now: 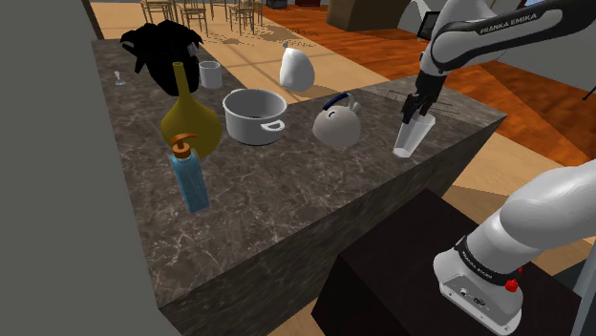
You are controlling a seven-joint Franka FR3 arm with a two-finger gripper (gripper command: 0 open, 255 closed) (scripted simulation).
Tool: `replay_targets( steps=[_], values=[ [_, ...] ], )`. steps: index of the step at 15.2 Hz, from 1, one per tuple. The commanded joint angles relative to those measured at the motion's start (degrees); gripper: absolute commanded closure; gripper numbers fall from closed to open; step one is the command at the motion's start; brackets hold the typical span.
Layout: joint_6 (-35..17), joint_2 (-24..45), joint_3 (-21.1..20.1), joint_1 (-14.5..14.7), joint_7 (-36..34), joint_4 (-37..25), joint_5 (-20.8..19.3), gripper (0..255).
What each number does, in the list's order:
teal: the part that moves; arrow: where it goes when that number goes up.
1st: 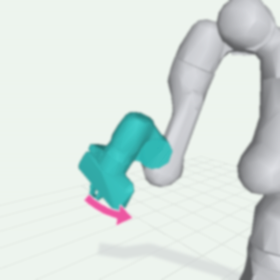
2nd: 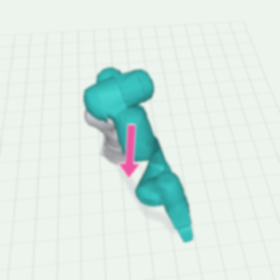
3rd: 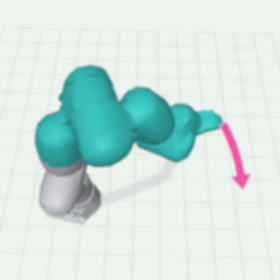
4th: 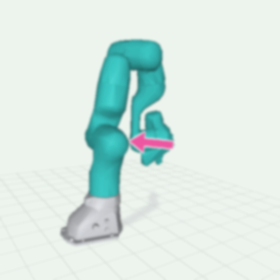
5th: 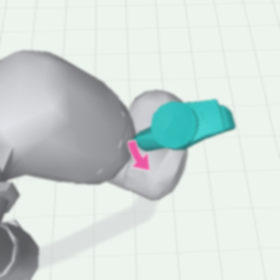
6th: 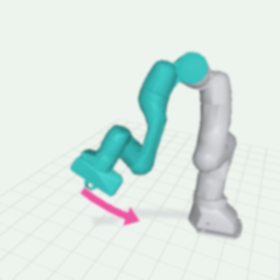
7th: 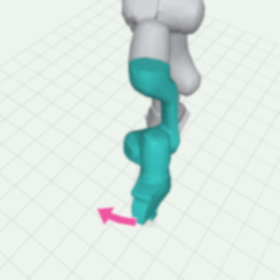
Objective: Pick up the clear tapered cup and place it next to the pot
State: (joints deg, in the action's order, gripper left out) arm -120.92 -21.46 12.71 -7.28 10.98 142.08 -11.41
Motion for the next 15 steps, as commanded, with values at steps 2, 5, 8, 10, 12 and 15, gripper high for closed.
replay_targets(
  steps=[2, 5, 8, 10, 12, 15],
  values=[
    [-2.97, 1.69, 0.70, -0.38, 0.39, 0.92, -0.49, 0],
    [-5.58, 2.97, 1.05, -0.49, 0.39, 2.23, -0.66, 0],
    [-6.96, 3.70, 1.23, -0.55, 0.40, 2.88, -0.74, 0],
    [-6.96, 3.70, 1.23, -0.55, 0.40, 2.88, -0.74, 0],
    [-6.96, 3.70, 1.23, -0.55, 0.40, 2.88, -0.74, 0],
    [-6.95, 3.69, 1.23, -0.55, 0.40, 2.88, -0.74, 0]
  ],
)
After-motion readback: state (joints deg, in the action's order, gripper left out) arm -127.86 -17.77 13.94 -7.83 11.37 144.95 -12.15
